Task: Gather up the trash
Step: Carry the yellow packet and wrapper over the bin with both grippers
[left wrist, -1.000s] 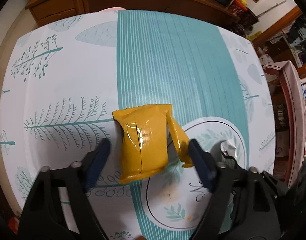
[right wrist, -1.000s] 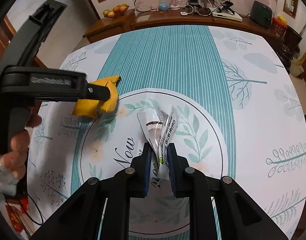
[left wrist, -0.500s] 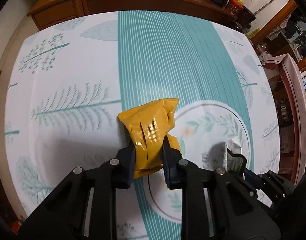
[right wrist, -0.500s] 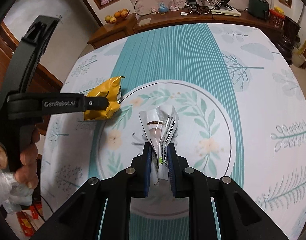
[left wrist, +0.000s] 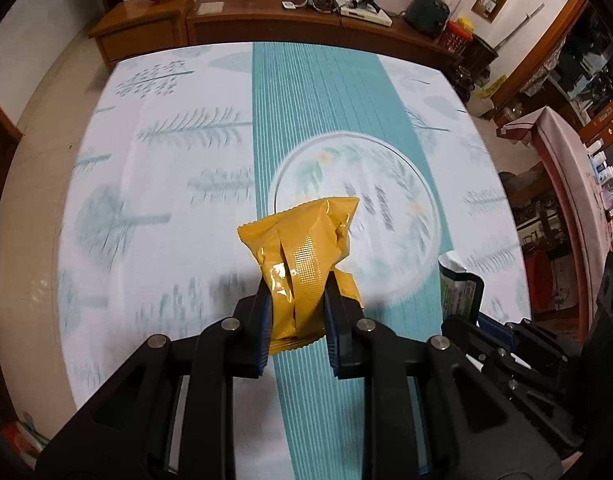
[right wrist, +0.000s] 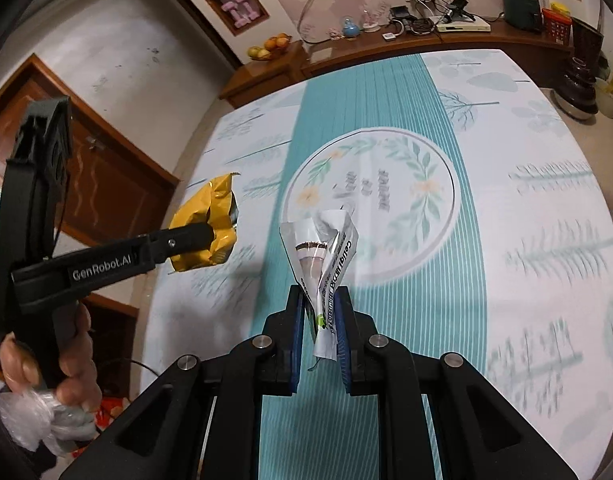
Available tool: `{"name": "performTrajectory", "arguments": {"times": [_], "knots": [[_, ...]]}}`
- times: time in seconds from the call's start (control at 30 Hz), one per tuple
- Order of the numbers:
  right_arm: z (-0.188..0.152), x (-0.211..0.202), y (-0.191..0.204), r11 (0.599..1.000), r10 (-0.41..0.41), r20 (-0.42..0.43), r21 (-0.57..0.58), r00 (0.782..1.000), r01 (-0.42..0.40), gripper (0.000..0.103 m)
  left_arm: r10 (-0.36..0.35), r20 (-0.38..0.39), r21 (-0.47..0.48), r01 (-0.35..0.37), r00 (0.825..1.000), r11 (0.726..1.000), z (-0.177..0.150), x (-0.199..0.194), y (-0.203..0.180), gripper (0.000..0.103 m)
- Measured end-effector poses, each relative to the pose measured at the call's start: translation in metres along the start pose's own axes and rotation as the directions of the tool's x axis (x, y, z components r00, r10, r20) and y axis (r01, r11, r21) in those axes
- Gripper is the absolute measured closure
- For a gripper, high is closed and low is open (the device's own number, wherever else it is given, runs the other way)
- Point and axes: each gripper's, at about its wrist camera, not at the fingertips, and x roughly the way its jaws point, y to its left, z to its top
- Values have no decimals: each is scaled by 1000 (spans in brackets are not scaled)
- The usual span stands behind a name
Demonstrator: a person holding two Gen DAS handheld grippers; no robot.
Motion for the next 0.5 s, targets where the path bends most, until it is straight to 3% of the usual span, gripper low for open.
{"name": "performTrajectory", "arguments": {"times": [0.23,0.5], "knots": [[-79,-85,14,999,36,20,-36,999,-35,88,18,77,-49,-14,997,999,-97,-79,-21,84],[-167,-156,15,995,68,-7,-74,998,-68,88,31,133,-103,-17,991,995,-214,-149,-51,84]]}}
